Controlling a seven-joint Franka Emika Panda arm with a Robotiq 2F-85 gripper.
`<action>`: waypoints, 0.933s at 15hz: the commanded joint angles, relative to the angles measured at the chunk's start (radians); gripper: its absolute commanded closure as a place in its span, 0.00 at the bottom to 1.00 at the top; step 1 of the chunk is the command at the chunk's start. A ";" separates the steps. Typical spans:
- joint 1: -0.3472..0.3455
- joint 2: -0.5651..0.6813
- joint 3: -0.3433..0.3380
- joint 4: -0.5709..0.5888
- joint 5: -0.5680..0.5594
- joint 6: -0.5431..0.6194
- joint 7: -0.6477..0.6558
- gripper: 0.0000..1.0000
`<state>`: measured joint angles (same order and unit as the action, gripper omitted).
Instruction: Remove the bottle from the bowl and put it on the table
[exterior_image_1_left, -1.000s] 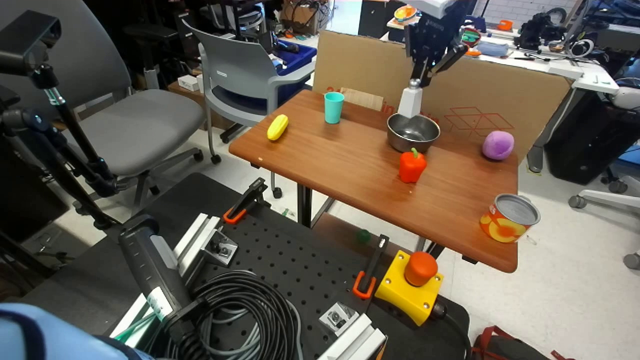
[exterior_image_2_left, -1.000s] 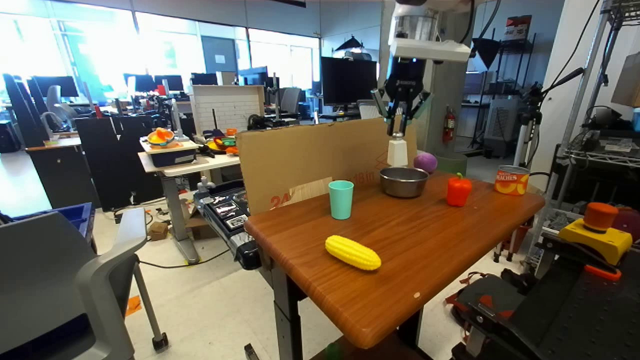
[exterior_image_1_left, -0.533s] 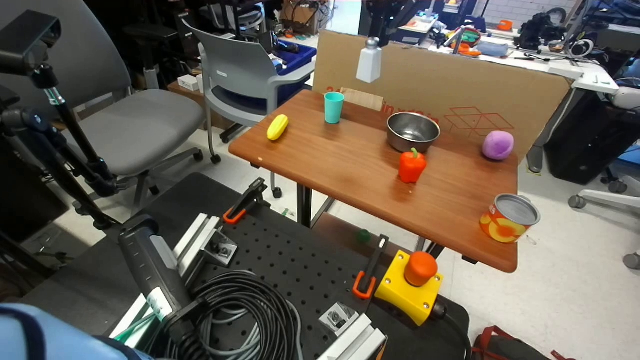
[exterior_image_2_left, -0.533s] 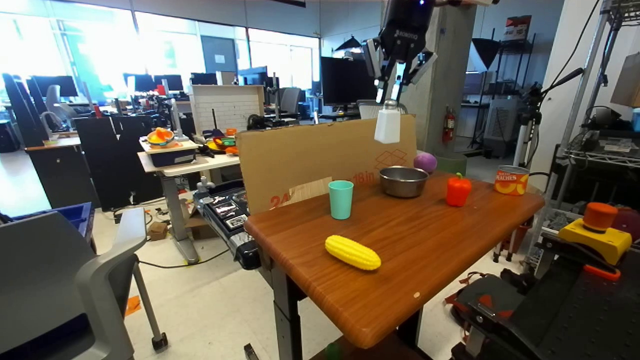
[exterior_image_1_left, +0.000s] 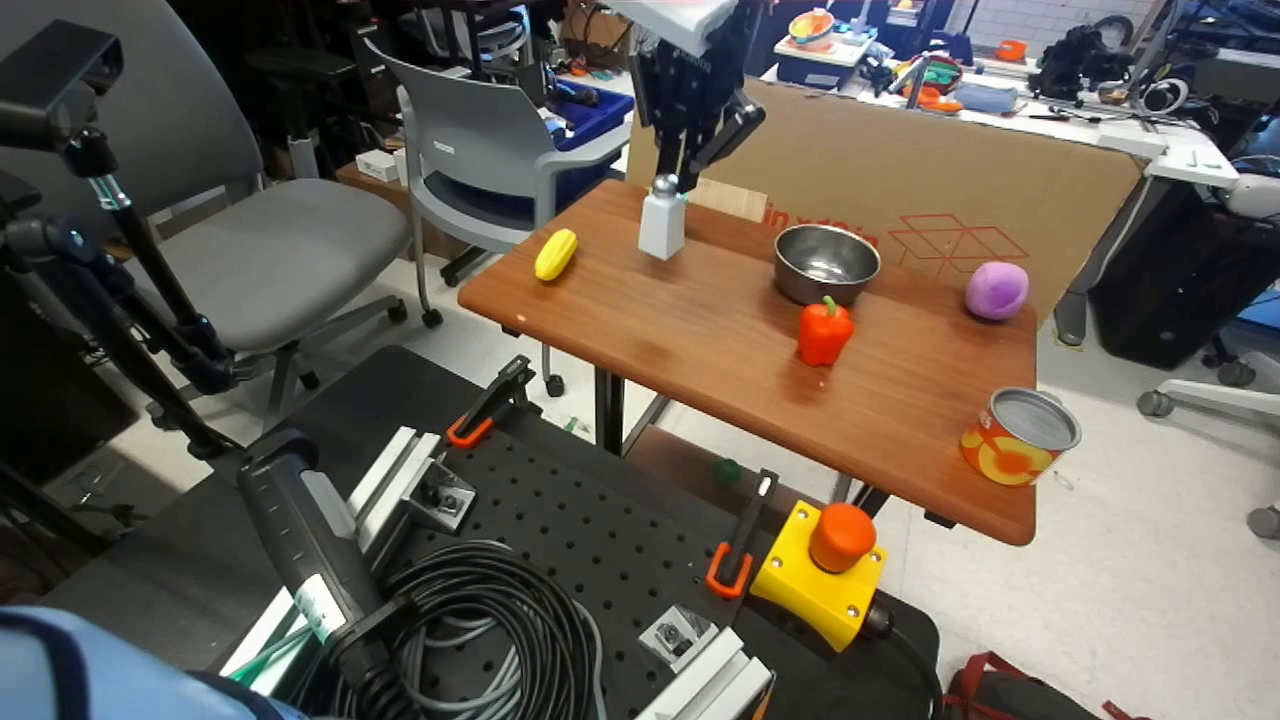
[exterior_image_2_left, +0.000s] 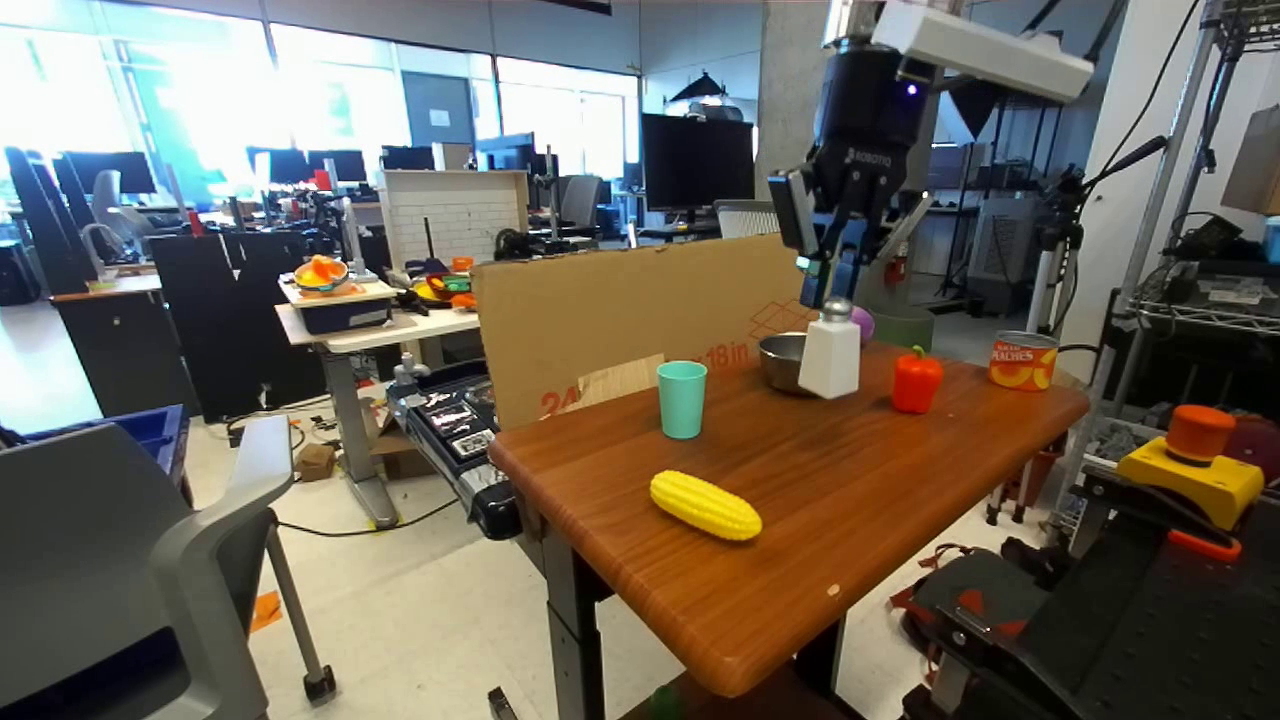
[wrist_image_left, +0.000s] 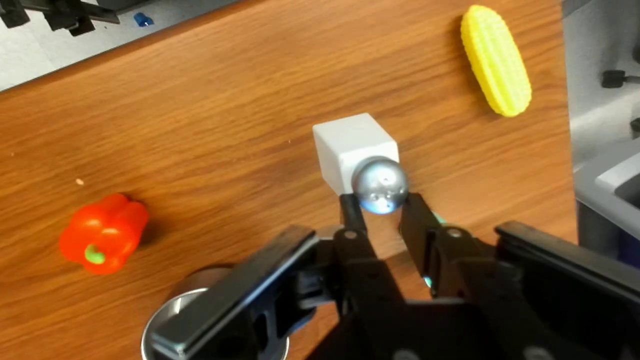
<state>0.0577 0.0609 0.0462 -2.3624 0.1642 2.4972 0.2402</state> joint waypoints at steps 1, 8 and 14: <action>0.009 0.010 0.021 -0.089 0.050 0.139 -0.054 0.94; 0.012 0.100 0.042 -0.117 0.056 0.259 -0.057 0.94; 0.016 0.103 0.032 -0.114 0.015 0.224 -0.035 0.42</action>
<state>0.0651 0.1676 0.0849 -2.4689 0.1976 2.7171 0.2058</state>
